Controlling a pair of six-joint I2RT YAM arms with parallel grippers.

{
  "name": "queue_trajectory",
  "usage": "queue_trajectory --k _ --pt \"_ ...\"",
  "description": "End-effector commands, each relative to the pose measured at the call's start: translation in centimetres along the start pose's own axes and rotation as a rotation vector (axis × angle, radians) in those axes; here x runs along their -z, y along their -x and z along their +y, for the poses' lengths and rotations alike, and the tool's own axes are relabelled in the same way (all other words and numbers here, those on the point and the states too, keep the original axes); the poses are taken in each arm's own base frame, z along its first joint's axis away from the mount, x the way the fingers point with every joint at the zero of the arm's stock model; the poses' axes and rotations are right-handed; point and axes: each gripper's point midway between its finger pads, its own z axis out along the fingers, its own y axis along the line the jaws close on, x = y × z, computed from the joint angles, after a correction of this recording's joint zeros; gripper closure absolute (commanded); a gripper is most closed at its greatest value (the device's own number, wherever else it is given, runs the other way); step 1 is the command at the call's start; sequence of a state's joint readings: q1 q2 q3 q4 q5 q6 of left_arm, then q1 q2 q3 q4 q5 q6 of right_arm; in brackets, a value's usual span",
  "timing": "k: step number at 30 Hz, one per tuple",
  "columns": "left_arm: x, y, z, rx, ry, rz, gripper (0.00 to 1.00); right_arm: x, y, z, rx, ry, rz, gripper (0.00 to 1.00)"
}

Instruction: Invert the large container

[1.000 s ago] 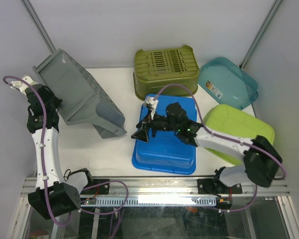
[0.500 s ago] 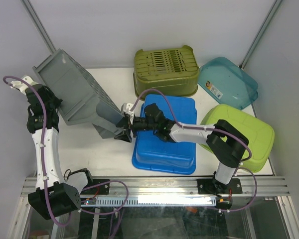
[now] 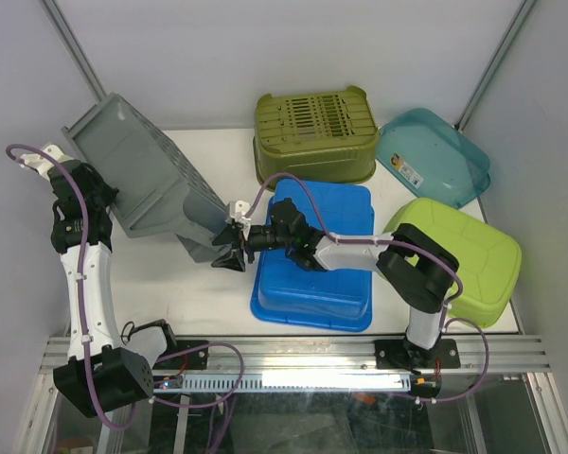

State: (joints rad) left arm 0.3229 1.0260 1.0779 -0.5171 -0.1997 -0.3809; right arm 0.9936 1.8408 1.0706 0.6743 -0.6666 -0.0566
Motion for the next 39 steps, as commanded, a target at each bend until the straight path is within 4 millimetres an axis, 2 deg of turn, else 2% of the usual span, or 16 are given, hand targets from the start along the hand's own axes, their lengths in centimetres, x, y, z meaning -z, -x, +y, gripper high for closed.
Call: queue_trajectory --k 1,4,9,17,20,22,26,30,34,36,39 --pt "0.6 -6.1 1.9 -0.055 0.032 0.225 1.0 1.8 6.7 -0.5 0.174 -0.086 -0.174 0.38" --pt "0.5 -6.2 1.9 -0.055 0.033 0.231 1.0 2.7 7.9 -1.2 0.196 -0.138 -0.199 0.36" --pt "0.7 -6.1 1.9 -0.056 0.034 0.224 1.0 2.3 7.8 -1.9 0.194 -0.152 -0.195 0.34" --pt "0.8 -6.2 1.8 -0.058 0.023 0.229 1.0 0.2 7.2 -2.9 0.158 -0.113 -0.192 0.33" --pt "0.8 -6.3 1.8 -0.059 0.019 0.233 1.0 -0.7 7.2 -2.1 0.149 -0.035 -0.181 0.34" --pt "0.8 -6.6 1.7 -0.059 0.015 0.242 1.0 -1.1 6.8 -1.3 0.132 0.019 -0.161 0.4" --pt "0.6 -7.1 1.5 -0.057 0.001 0.261 1.0 -0.5 7.0 -0.4 0.135 0.031 -0.163 0.69" --pt "0.4 -7.5 1.4 -0.054 -0.005 0.275 1.0 0.3 7.4 0.7 0.17 0.025 -0.148 0.88" --pt "0.1 -7.9 1.2 -0.047 -0.018 0.291 1.0 0.4 7.5 2.1 0.209 0.016 -0.109 1.0" --pt "-0.2 -8.4 1.1 -0.039 -0.024 0.303 1.0 0.1 7.4 2.7 0.223 0.005 -0.083 1.0" --pt "-0.7 -8.9 0.9 -0.029 -0.031 0.315 1.0 -0.8 6.7 5.3 0.186 0.061 -0.028 1.0"
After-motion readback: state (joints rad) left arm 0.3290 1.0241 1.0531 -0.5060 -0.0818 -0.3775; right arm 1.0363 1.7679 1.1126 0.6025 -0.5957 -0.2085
